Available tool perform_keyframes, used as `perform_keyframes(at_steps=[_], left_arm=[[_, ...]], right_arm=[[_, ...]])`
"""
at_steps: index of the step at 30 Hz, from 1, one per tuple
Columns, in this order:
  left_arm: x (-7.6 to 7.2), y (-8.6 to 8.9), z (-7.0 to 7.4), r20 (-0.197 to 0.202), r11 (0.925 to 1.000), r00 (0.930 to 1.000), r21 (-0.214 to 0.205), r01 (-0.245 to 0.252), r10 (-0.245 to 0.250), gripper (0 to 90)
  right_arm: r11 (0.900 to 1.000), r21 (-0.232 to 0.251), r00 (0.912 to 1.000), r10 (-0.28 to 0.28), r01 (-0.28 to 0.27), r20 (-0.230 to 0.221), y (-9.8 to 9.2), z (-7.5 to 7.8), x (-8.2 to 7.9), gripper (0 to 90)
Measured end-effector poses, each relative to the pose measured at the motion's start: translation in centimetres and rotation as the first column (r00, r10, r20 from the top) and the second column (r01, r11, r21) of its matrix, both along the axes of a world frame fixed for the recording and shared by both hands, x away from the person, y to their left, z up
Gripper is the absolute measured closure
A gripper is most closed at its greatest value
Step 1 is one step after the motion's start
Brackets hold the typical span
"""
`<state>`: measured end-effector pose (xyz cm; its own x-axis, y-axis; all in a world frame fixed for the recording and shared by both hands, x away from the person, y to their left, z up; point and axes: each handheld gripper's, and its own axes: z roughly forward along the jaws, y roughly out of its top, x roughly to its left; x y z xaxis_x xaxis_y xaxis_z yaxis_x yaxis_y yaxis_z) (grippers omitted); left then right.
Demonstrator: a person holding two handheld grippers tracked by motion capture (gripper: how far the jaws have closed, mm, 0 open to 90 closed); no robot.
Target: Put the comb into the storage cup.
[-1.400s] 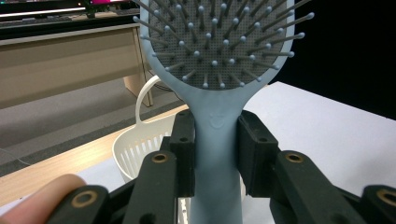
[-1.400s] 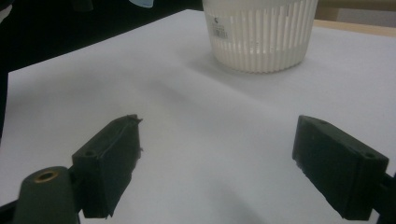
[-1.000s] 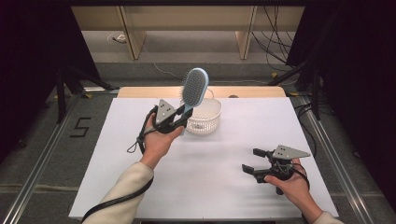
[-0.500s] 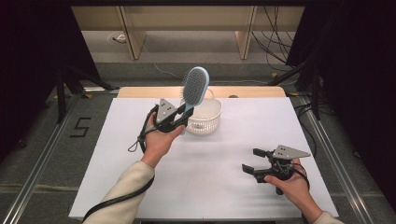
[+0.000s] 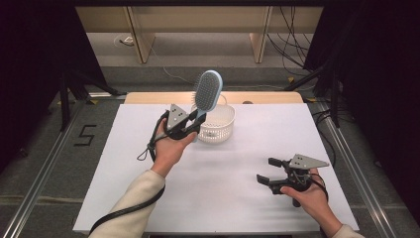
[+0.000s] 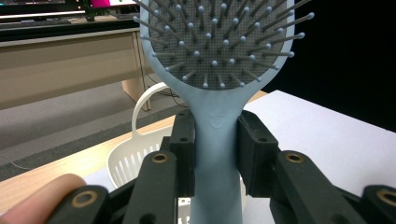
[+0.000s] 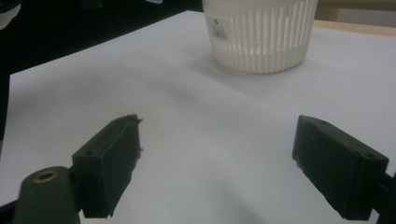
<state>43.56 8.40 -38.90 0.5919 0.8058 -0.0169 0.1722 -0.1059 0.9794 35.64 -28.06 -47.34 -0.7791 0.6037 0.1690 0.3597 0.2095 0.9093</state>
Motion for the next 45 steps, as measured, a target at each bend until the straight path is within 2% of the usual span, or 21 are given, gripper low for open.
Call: perform_keyframes(at_steps=[45], left_arm=[[0.93,-0.59,0.1,0.004,1.0,1.0,-0.006,-0.006,0.006,69.5]], right_arm=[[1.0,0.0,1.0,0.0,0.0,0.004,-0.01,0.01,-0.01,16.2]])
